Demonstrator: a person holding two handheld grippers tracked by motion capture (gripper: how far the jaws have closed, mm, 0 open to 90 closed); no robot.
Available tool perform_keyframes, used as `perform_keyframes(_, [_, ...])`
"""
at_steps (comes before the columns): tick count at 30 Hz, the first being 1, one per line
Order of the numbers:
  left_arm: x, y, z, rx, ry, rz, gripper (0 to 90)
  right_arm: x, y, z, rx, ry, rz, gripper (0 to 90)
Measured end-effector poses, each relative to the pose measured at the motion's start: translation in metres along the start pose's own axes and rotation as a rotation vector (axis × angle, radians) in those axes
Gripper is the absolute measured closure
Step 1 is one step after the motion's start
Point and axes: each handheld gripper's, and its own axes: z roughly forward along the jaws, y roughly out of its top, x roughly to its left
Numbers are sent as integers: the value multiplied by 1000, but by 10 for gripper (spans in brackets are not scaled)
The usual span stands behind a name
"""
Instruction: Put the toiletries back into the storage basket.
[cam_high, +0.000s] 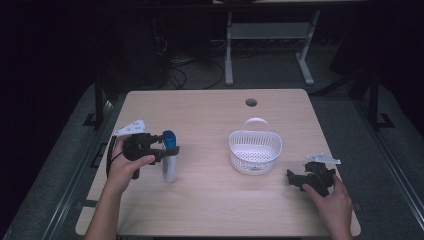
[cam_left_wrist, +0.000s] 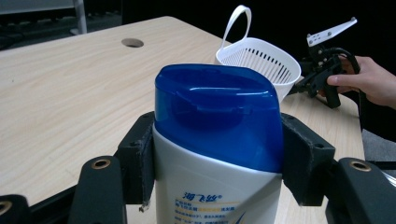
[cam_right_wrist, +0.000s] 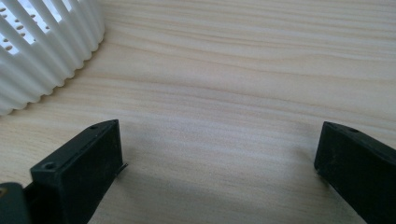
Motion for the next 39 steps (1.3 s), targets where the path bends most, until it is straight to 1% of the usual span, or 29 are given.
perform_keyframes(7, [-3, 12, 3, -10, -7, 31, 372, 0, 0, 0, 0, 0, 0, 5])
perform_keyframes(11, [-5, 19, 6, -20, -19, 39, 372, 0, 0, 0, 0, 0, 0, 5])
perform_keyframes(15, [-7, 26, 12, -10, -29, 59, 373, 0, 0, 0, 0, 0, 1, 4])
perform_keyframes(18, [-9, 32, 16, -18, -41, 64, 373, 0, 0, 0, 0, 2, 0, 5])
perform_keyframes(28, [-16, 59, 32, -33, -70, 108, 373, 0, 0, 0, -1, 0, 0, 5])
perform_keyframes(39, [-22, 83, 50, -32, -96, 147, 373, 0, 0, 0, 0, 0, 1, 5])
